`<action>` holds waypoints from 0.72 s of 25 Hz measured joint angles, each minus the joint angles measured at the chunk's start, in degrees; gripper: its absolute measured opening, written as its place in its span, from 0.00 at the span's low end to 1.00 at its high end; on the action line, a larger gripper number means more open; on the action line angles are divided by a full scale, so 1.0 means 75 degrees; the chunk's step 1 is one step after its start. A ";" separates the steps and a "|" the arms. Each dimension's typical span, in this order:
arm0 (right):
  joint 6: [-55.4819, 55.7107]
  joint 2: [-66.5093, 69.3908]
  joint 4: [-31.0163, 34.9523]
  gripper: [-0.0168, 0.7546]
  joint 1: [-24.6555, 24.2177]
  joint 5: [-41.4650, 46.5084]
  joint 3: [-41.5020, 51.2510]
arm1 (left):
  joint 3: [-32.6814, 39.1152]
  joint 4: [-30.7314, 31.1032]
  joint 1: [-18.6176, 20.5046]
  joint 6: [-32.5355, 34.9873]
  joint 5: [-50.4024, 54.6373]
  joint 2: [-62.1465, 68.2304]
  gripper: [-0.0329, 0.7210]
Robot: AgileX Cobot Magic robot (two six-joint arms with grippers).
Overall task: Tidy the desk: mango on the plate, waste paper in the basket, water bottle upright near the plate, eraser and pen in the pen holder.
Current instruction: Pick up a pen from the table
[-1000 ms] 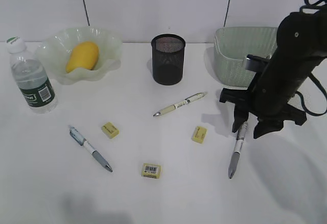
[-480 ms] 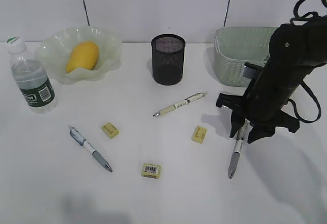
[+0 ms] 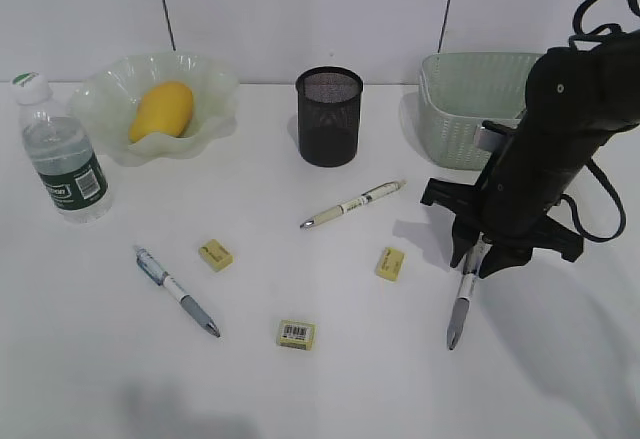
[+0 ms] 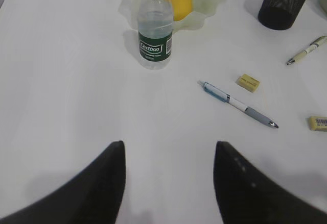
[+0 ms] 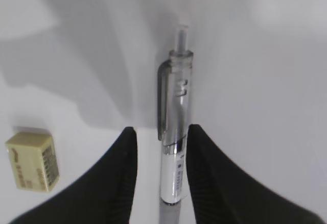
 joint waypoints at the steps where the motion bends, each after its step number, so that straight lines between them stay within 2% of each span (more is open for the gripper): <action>1: 0.0019 0.0000 -0.0022 0.38 0.0000 -0.0003 0.0000 | 0.0000 0.0000 0.0000 0.0000 0.0000 0.0000 0.60; 18: 0.0231 0.0239 -0.0137 0.36 0.0183 0.0030 -0.0006 | 0.0000 0.0002 0.0000 0.0000 0.0000 0.0000 0.58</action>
